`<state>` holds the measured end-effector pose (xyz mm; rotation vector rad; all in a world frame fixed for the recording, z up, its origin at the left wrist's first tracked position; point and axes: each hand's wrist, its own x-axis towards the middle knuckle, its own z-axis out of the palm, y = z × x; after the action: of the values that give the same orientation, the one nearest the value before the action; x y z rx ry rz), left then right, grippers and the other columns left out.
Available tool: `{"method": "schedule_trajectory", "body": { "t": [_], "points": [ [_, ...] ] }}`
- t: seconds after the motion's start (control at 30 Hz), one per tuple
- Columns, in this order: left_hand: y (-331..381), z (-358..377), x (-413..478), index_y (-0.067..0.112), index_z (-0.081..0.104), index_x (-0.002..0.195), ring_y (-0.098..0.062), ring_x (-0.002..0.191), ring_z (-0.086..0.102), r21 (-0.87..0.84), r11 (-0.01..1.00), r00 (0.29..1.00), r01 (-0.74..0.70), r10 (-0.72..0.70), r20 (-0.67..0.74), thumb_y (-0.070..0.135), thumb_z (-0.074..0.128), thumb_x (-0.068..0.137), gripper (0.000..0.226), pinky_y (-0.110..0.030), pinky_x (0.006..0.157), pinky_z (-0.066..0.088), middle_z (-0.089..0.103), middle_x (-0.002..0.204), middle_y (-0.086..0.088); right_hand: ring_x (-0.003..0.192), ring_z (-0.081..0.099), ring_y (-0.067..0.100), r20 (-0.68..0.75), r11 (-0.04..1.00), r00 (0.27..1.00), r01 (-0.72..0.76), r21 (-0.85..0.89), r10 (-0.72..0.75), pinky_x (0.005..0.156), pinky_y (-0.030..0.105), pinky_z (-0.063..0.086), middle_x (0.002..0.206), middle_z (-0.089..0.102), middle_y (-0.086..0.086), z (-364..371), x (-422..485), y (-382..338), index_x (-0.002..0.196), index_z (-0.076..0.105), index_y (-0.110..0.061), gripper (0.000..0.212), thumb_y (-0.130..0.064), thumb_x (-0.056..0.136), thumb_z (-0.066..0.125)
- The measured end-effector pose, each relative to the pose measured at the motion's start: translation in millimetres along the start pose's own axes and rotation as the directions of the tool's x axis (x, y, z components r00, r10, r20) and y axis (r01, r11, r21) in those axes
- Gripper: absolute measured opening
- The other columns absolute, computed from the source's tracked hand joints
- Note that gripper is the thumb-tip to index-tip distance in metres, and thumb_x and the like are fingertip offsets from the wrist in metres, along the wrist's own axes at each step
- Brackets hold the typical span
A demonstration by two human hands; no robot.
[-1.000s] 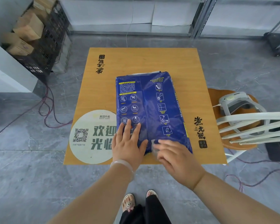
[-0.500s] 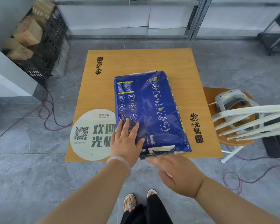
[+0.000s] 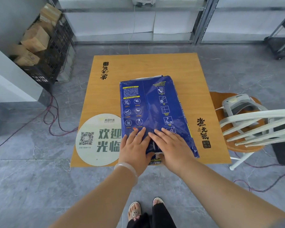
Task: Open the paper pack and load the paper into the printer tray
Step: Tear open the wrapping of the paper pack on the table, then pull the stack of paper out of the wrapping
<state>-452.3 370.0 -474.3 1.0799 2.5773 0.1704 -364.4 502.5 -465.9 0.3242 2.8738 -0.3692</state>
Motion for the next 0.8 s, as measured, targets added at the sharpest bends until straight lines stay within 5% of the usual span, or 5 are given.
{"method": "schedule_trajectory", "body": {
  "t": [0.2,0.33,0.43,0.57,0.8],
  "points": [
    [-2.5,-9.6,-4.0,0.037,0.023,0.147,-0.019,0.146,0.018,-0.066,0.997,0.998,-0.044,0.041,-0.042,0.042,0.039,0.096,0.054,-0.041,0.119,0.009,0.024,0.157,0.012,0.137,0.039,0.019,-0.128,0.990,0.991,0.066,0.128,-0.049,0.108,0.037,0.038,0.149,0.042,-0.004,-13.3,-7.0,8.7,0.148,0.032,-0.033,0.058,-0.023,0.094,0.053],
    [1.6,-22.4,-2.0,0.030,0.049,0.133,-0.028,0.126,0.052,-0.156,0.975,0.977,-0.160,0.135,-0.164,0.026,0.041,0.089,0.044,-0.049,0.101,0.045,0.050,0.143,0.002,0.118,0.060,0.024,-0.283,0.992,0.956,0.101,0.078,-0.075,0.088,0.038,0.056,0.133,0.059,0.003,-31.2,-6.6,15.9,0.127,0.060,-0.022,0.047,-0.011,0.082,0.067],
    [1.1,-37.3,1.6,0.025,0.070,0.099,-0.025,0.114,0.061,-0.126,0.962,0.949,-0.243,0.210,-0.234,0.022,0.048,0.082,0.028,-0.048,0.084,0.054,0.062,0.130,0.003,0.110,0.063,0.024,-0.333,0.987,0.931,0.158,0.001,-0.149,0.088,0.037,0.055,0.116,0.068,0.003,-45.1,-3.4,21.3,0.106,0.073,-0.018,0.035,-0.004,0.074,0.070],
    [-0.2,-60.5,1.6,0.026,0.069,0.076,-0.012,0.118,0.053,-0.065,0.981,0.967,-0.185,0.170,-0.189,0.043,0.042,0.085,0.033,-0.036,0.098,0.041,0.061,0.128,0.018,0.094,0.062,0.019,-0.365,0.990,0.921,0.110,-0.093,-0.137,0.083,0.035,0.054,0.091,0.069,-0.006,-58.2,-4.2,28.6,0.095,0.073,-0.021,0.021,-0.017,0.079,0.060],
    [-11.4,-89.9,12.8,0.029,0.067,0.098,-0.015,0.116,0.051,0.014,1.000,0.993,0.021,-0.019,-0.117,0.036,0.044,0.088,0.026,-0.034,0.095,0.037,0.061,0.120,0.016,0.098,0.058,0.025,-0.408,0.934,0.899,-0.271,-0.234,0.159,0.085,0.038,0.032,0.094,0.071,-0.004,-70.7,-2.9,48.3,0.106,0.069,-0.025,0.029,-0.025,0.077,0.068]
  ]
}}
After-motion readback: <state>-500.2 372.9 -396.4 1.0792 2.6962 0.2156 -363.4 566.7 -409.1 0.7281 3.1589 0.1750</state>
